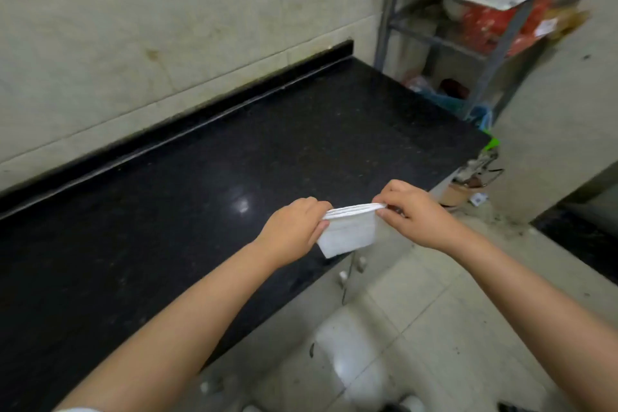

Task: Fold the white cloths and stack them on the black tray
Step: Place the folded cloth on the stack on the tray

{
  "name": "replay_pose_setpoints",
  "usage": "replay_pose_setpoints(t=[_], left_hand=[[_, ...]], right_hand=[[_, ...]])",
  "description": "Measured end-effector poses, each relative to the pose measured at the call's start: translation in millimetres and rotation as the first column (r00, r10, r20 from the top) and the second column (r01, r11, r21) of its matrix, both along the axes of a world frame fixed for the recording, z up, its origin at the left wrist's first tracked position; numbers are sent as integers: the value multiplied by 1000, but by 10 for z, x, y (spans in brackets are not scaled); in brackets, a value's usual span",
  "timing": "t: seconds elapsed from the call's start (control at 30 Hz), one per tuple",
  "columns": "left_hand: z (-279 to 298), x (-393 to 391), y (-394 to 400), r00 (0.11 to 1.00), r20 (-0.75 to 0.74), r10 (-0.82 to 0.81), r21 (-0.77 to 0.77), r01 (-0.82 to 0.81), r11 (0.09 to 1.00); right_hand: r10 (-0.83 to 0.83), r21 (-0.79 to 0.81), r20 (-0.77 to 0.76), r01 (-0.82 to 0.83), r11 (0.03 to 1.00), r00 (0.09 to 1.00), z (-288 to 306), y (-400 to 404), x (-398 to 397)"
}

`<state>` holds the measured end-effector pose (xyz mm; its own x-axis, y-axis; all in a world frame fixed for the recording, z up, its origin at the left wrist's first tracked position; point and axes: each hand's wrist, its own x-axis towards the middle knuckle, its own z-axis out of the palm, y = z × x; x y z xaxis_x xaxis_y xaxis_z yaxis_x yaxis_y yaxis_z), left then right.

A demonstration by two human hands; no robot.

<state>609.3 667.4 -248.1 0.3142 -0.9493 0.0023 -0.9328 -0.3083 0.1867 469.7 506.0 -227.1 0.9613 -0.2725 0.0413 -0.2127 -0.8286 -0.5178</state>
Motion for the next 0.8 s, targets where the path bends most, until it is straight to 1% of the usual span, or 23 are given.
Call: replay_pose_setpoints(t=[0.07, 0.17, 0.23, 0.3, 0.37, 0.47, 0.53, 0.57, 0.67, 0.8], left_hand=[[165, -314, -622, 996, -71, -59, 6, 60, 998], [396, -784, -1460, 986, -66, -154, -45, 151, 987], [567, -1019, -1954, 976, -52, -212, -52, 210, 976], [783, -1175, -2432, 966, -57, -252, -104, 245, 964], [999, -1266, -2892, 959, -47, -278, -178, 266, 947], [1278, -1281, -3505, 957, -53, -286, -274, 262, 925], [1429, -1234, -3902, 963, -38, -268, -319, 242, 916], [1495, -1190, -4128, 967, -35, -252, -340, 226, 913], [1656, -983, -4808, 980, -31, -196, -406, 167, 898], [1902, -589, -5692, 984, -139, -109, -432, 39, 901]], right_hand=[[-63, -18, 26, 63, 998, 998, 187, -509, -423], [-164, -48, 67, 168, 985, 984, 428, -1180, -1038], [-261, -25, 100, 265, 964, 960, 580, -1584, -1357], [-331, 14, 134, 333, 943, 934, 723, -1970, -1574], [-377, 90, 168, 367, 926, 911, 863, -2359, -1701], [-456, 227, 190, 413, 882, 870, 1057, -2900, -1714], [-499, 333, 196, 421, 844, 844, 1177, -3262, -1649], [-510, 361, 199, 421, 832, 837, 1232, -3498, -1591], [-485, 358, 219, 392, 847, 847, 1375, -4277, -1298], [-460, 362, 206, 370, 856, 864, 1694, -5275, -792]])
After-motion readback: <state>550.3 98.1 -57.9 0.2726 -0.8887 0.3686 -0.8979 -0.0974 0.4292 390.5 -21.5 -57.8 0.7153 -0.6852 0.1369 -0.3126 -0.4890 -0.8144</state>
